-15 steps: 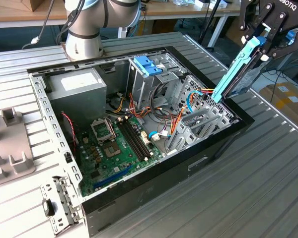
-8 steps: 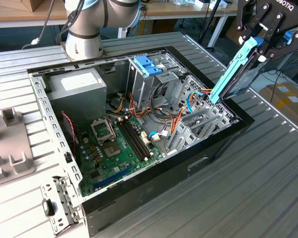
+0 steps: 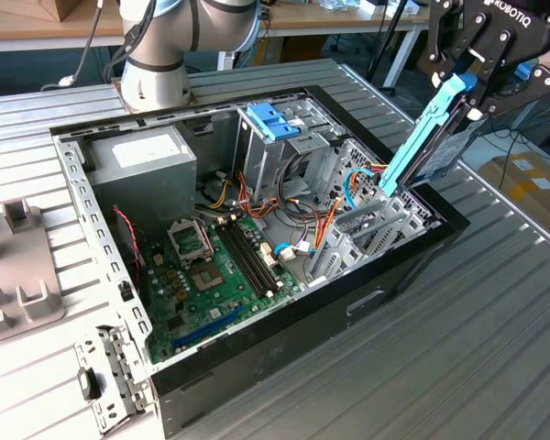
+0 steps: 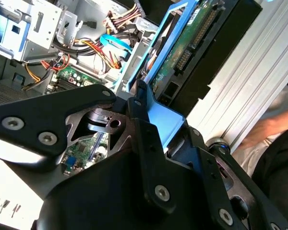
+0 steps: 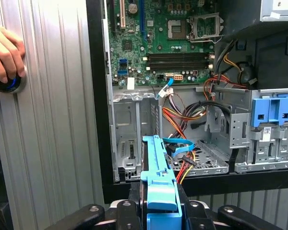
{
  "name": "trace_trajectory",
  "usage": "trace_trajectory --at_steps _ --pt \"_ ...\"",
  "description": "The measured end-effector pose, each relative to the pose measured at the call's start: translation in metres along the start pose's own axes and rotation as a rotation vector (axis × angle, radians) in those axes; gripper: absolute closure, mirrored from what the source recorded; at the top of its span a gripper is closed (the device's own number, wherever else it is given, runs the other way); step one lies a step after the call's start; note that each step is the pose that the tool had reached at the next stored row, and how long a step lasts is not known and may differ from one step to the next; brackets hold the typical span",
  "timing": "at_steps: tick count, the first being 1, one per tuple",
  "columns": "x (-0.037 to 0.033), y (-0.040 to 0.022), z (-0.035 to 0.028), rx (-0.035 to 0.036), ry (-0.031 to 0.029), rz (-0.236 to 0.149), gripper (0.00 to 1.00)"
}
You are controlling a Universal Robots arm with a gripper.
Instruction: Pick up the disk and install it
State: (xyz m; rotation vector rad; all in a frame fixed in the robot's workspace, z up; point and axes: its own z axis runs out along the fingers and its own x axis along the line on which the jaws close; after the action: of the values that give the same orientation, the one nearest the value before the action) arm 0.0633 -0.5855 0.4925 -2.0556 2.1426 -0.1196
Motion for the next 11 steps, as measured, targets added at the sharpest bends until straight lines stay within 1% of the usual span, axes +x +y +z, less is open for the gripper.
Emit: trace_trajectory --at_steps 2,3,5,7,9,11 --pt "0.0003 0.0034 0.0016 0.0001 0.0003 0.002 0.63" --pt "0.0005 0.0039 0.0025 0.0002 0.0006 0.004 0.63" --pt "0.0007 0.0046 0.0062 0.0022 0.0059 0.033 0.63" --pt "0.0009 0.0055 0.0081 0.0029 0.0075 0.043 0.63" --pt "0.0017 0.0088 0.0087 0.0031 0.0082 0.045 0.63" --pt "0.0039 0.0139 0.0085 0.003 0.008 0.045 0.63"
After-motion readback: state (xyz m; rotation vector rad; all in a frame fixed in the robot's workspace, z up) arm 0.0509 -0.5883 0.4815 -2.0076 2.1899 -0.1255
